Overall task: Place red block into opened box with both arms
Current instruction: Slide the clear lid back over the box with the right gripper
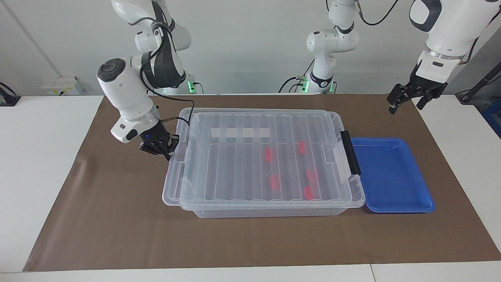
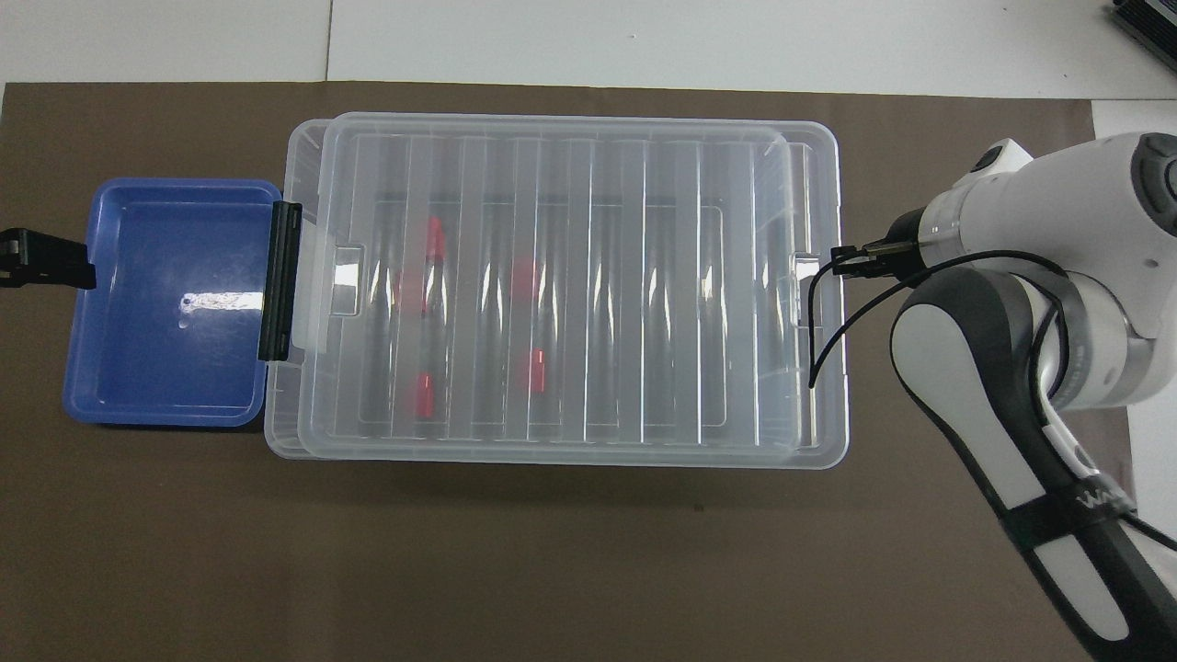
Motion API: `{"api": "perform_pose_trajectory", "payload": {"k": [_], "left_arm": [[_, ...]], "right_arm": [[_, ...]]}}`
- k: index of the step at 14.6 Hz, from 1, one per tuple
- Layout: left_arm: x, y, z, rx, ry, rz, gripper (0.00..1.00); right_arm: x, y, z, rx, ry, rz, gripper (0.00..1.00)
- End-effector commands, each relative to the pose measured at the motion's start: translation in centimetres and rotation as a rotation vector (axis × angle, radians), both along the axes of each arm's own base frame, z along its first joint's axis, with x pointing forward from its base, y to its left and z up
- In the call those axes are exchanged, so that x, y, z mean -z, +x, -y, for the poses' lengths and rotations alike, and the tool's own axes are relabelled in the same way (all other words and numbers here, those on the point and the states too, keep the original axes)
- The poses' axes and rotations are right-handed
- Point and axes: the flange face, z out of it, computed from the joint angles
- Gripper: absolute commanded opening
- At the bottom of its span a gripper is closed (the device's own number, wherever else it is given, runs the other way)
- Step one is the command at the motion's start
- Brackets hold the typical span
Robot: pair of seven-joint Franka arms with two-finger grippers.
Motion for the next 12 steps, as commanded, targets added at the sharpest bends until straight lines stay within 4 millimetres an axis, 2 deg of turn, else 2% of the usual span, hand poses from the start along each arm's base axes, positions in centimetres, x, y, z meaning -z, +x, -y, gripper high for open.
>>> {"api": "perform_pose_trajectory", "payload": {"k": [1,12], "left_arm": [[-0.04,-0.91,-0.46,0.000,-0.003,0.019,1.00],[-0.11,-0.84,-0.54,-0.006,-0.005,0.022,1.00]], "right_arm": [[0.44,-0.19,-1.08,0.013,0.032,0.005,0.00],[0.73,-0.47,-1.46,0.025,0.079,-0.009,0.00]]}}
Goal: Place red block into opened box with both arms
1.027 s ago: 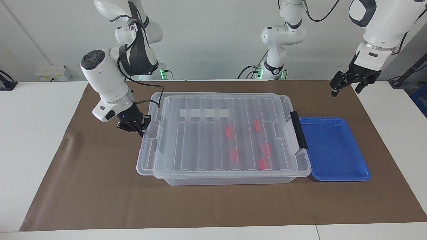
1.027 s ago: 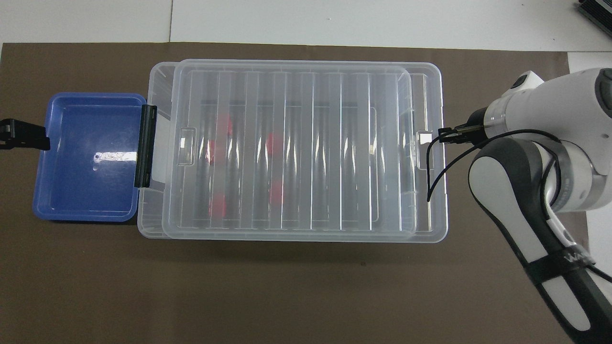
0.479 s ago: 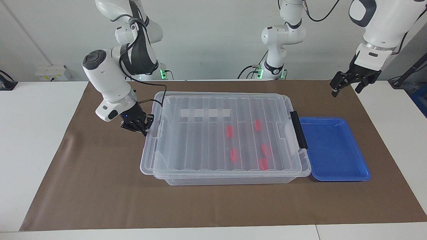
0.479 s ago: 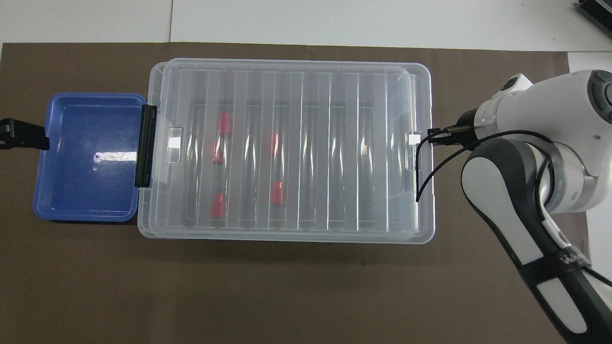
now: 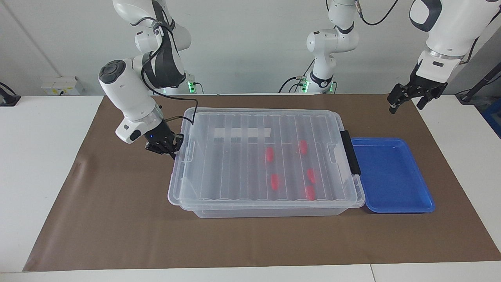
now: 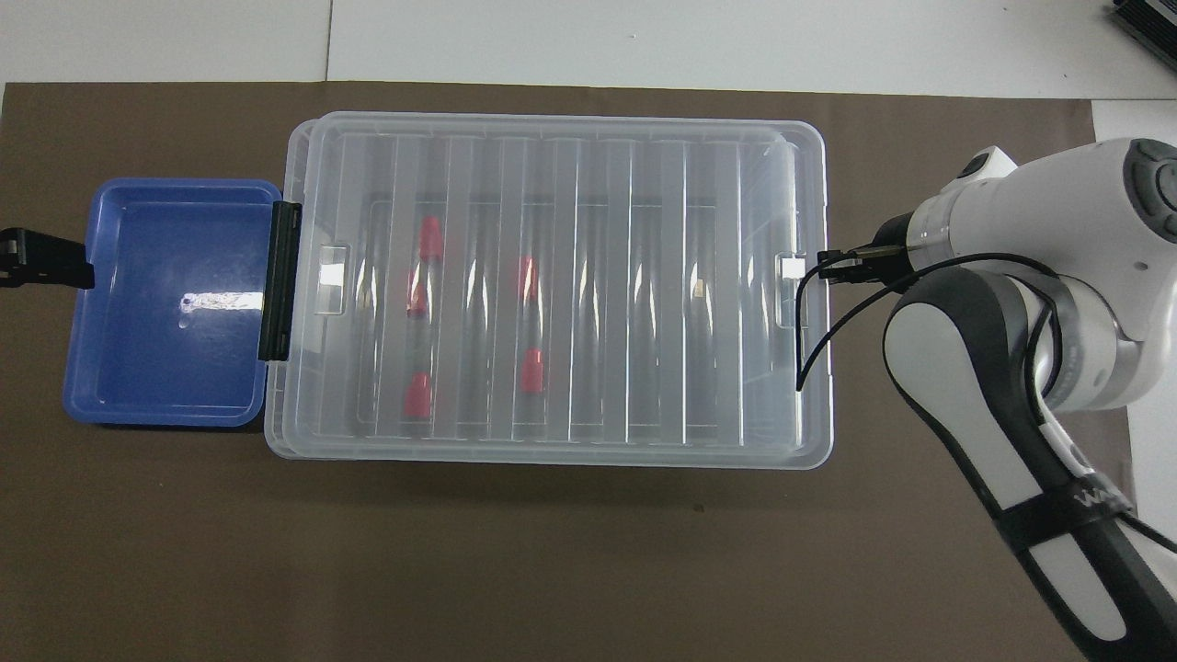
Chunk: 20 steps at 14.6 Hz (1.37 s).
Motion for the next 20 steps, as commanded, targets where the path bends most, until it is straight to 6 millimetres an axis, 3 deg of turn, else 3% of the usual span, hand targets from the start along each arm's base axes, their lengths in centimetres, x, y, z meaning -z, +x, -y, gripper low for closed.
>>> {"api": "perform_pose_trajectory", "payload": {"k": [1,7,8,9,13,18,20], "left_arm": [[-0.1,-0.8,-0.5,-0.005,-0.003,0.020,1.00],[0.0,-0.8,-0.5,-0.006,-0.005,0.019,1.00],[-0.1,-0.8,-0.5,-0.005,-0.003,0.020,1.00],[-0.1,-0.8,-0.5,-0.005,-0.005,0.020,1.00],[-0.1,-0.8,-0.5,-0.006,-0.005,0.023,1.00],[0.0,-0.8,-0.5,-0.008,-0.003,0.022,1.00],[0.0,-0.8,-0.5,-0.008,-0.005,0.022,1.00]], "right_arm": [[0.3,-0.2,-0.5,0.015,0.032,0.007,0.00],[-0.1,0.0,-0.2,0.016,0.026,0.007,0.00],[-0.5,0.0,0.3,0.019,0.014,0.012,0.40],[-1.1,-0.2,0.9,0.017,-0.004,0.019,0.99],[-4.8,-1.1,2.7,-0.031,-0.229,0.054,1.00],[-10.2,-2.9,5.9,0.109,-0.224,-0.068,1.00],[-10.9,-4.3,7.9,0.145,-0.225,-0.120,1.00]]}}
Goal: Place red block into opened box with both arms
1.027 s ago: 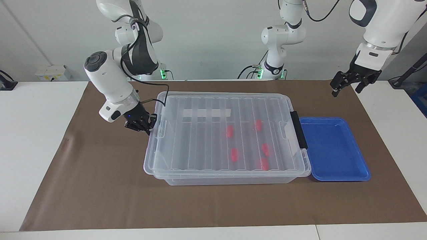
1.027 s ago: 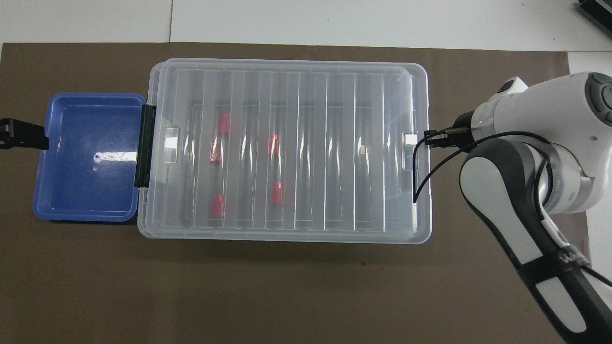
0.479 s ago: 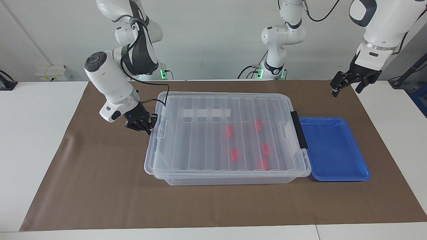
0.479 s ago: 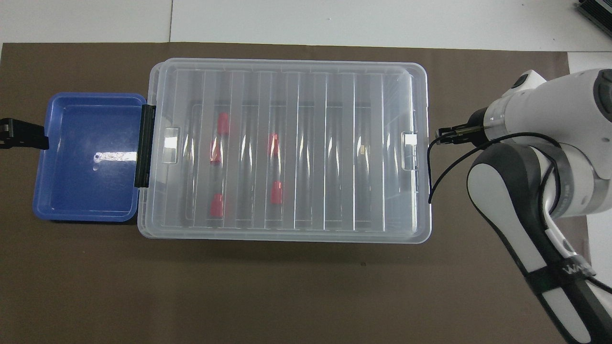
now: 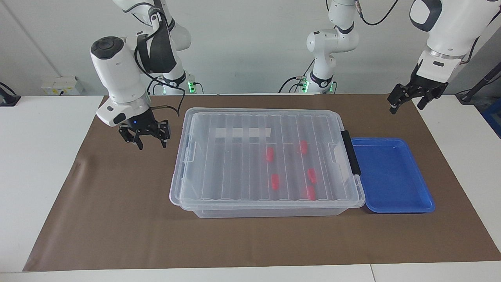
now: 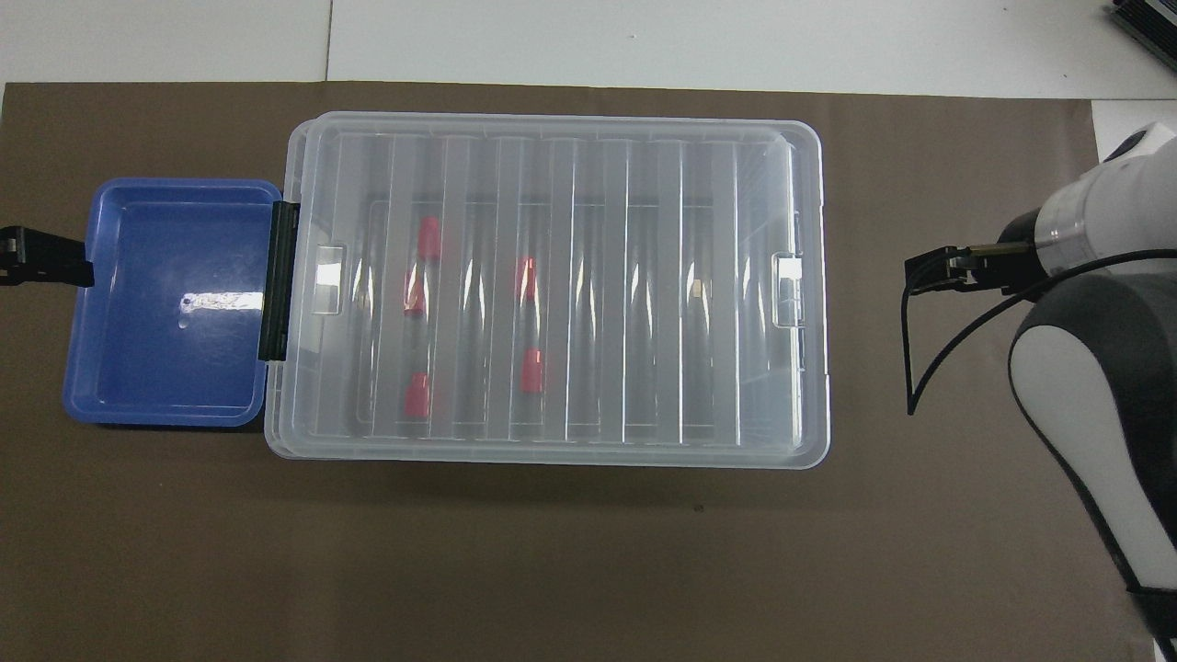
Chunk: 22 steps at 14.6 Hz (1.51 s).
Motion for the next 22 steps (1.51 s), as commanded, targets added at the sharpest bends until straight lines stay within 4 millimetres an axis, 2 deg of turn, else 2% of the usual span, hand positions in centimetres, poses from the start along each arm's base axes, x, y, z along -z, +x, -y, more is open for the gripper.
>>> {"api": "perform_pose_trajectory", "payload": {"k": [1,5,7,9,13,16,22], "left_arm": [[0.0,-0.9,-0.4,-0.006,-0.003,0.016,1.00],[0.0,-0.9,-0.4,-0.006,-0.005,0.016,1.00],[0.0,-0.9,-0.4,-0.006,-0.003,0.016,1.00],[0.0,-0.9,-0.4,-0.006,-0.005,0.016,1.00],[0.0,-0.9,-0.4,-0.006,-0.003,0.016,1.00],[0.0,-0.9,-0.4,-0.006,-0.003,0.016,1.00],[0.1,-0.9,-0.4,-0.007,-0.005,0.016,1.00]], "right_arm": [[-1.0,-1.6,3.4,0.076,-0.003,-0.059,1.00],[-2.4,-3.6,5.7,0.117,0.000,-0.110,1.00],[-4.1,-4.3,6.0,0.118,-0.002,-0.103,1.00],[-6.3,-4.0,6.6,0.070,-0.010,-0.099,1.00],[-6.4,-3.3,6.2,0.025,-0.018,-0.084,1.00],[-6.1,-3.3,6.6,-0.037,-0.026,-0.074,1.00],[-6.5,-3.5,6.2,0.030,-0.007,-0.075,1.00]]}}
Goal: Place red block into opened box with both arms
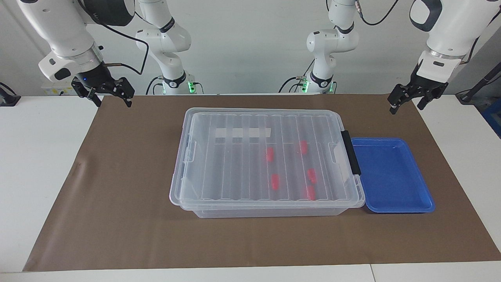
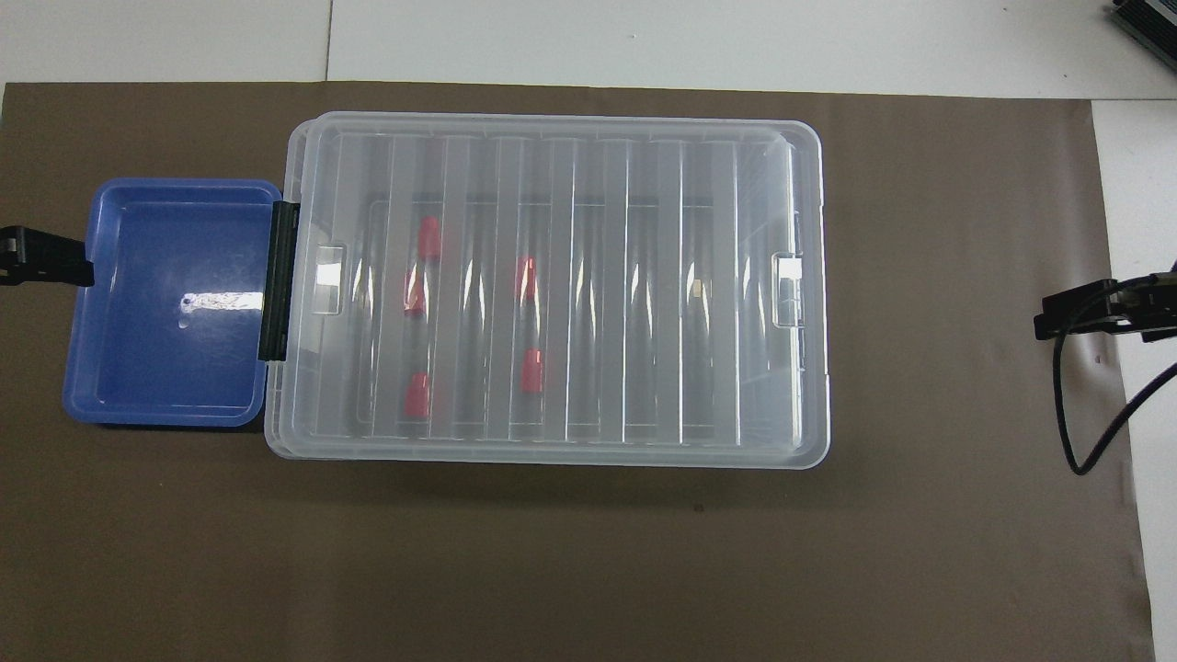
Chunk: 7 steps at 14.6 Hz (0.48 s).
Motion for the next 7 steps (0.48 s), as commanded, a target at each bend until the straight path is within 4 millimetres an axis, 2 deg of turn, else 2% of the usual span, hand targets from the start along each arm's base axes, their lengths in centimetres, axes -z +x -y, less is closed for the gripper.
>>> {"api": "perform_pose_trajectory", "payload": {"k": [1,7], "left_arm": [[-0.02,-0.85,-0.35,-0.007,-0.005,0.018,1.00],[-0.02,-0.85,-0.37,-0.007,-0.003,0.018,1.00]], "right_arm": [[-0.58,0.08,0.02,0.031,-0.006,0.014,1.00],[-0.78,0.05,-0.45,0.024,-0.008,0.020,1.00]]}}
